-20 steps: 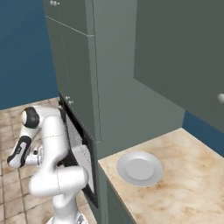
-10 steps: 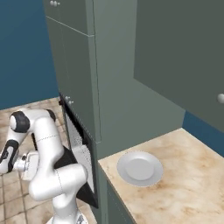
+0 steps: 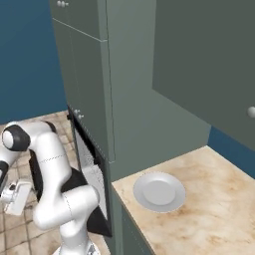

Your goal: Take the baked cake out of the oven and place it on the plate for cooling. Then close the oven door.

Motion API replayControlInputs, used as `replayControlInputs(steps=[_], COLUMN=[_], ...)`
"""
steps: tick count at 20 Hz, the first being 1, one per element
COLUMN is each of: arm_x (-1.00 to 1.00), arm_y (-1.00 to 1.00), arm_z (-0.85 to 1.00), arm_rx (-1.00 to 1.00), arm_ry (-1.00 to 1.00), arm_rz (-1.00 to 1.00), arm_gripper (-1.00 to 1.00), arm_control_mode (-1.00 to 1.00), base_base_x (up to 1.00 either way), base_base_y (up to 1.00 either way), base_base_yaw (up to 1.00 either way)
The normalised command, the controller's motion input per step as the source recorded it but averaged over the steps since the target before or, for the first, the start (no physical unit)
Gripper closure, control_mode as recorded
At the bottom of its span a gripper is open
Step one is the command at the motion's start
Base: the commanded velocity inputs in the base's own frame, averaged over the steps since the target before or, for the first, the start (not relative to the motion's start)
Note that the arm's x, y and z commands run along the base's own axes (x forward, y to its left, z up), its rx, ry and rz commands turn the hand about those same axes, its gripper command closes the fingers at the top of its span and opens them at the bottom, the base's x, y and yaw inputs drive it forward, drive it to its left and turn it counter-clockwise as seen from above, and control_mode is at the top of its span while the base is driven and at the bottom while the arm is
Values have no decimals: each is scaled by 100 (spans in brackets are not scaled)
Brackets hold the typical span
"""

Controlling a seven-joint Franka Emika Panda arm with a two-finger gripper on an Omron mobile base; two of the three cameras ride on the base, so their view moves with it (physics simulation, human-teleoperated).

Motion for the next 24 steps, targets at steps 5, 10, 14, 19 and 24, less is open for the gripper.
replayControlInputs(steps=[5, 10, 14, 19, 24], arm_x=[-100, -98, -49, 14, 65], arm_y=[0, 0, -14, -57, -77], arm_z=[72, 89, 99, 74, 38], arm_rx=[24, 27, 25, 14, 5], arm_ry=[0, 3, 0, 0, 0], arm_rz=[6, 7, 2, 0, 0], arm_gripper=[-100, -100, -100, -100, -100], arm_control_mode=[-100, -100, -100, -100, -100], base_base_x=[0, 0, 0, 0, 0], base_base_y=[0, 0, 0, 0, 0], base_base_yaw=[0, 0, 0, 0, 0])
